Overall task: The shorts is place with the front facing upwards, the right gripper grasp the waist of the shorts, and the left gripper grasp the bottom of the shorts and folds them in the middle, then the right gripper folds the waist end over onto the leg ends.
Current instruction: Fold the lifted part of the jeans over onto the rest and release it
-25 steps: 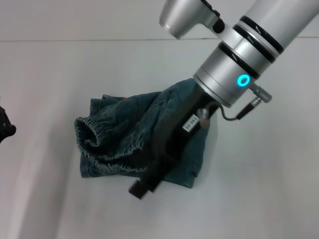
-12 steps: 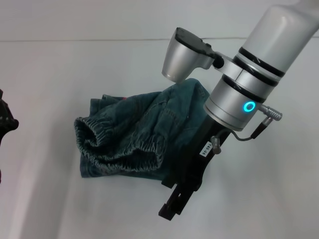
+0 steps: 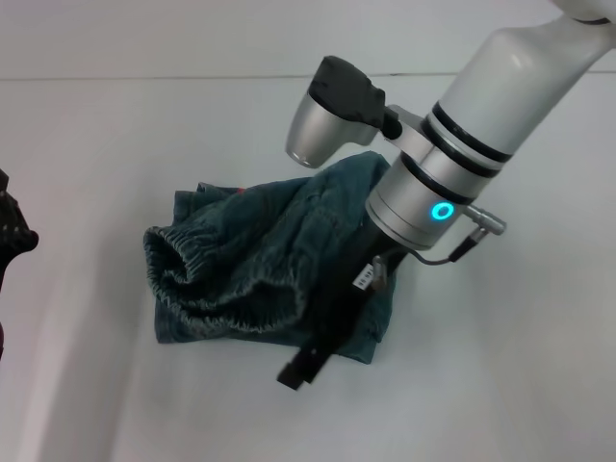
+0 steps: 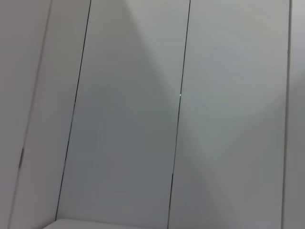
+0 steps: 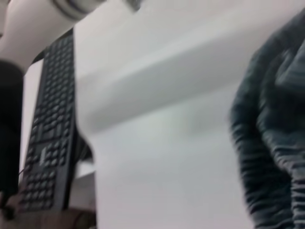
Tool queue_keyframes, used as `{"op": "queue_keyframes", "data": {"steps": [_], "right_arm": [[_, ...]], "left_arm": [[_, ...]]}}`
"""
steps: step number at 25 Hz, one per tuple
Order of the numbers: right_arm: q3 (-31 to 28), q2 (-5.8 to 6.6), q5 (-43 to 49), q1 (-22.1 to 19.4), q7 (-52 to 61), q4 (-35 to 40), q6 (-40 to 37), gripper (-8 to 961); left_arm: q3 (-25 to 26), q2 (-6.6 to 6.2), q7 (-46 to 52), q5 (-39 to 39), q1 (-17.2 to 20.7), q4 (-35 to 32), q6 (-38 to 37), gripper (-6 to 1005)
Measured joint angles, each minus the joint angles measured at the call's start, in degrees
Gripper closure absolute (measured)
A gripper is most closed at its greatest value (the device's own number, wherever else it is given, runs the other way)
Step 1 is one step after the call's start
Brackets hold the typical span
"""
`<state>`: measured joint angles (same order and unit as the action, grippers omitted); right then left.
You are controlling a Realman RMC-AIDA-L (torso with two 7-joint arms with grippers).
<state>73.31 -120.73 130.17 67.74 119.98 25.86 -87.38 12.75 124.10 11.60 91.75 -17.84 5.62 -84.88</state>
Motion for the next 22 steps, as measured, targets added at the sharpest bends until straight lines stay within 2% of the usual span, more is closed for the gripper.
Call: {"op": "queue_keyframes", "data": {"steps": [7,12,22], "right_arm": [[0.1,0.42,-5.9,-0.5,-1.8,0.7,5.5,22],[0.1,-0.04,-8.0,-0.5,-4.1,0.0,11.6,22],[0.9,-0.26,-22.1,-3.0,-13.9,-4.5,21.9,23]], "left_arm": [[-0.1,0.07,0.0,0.0,0.2,0.0,0.0,987],[-0.1,0.18,0.0,0.0,0.5,0.0,0.0,986],[-0.1,0.09,0.0,0.0,0.5,0.2,0.1,987]]}}
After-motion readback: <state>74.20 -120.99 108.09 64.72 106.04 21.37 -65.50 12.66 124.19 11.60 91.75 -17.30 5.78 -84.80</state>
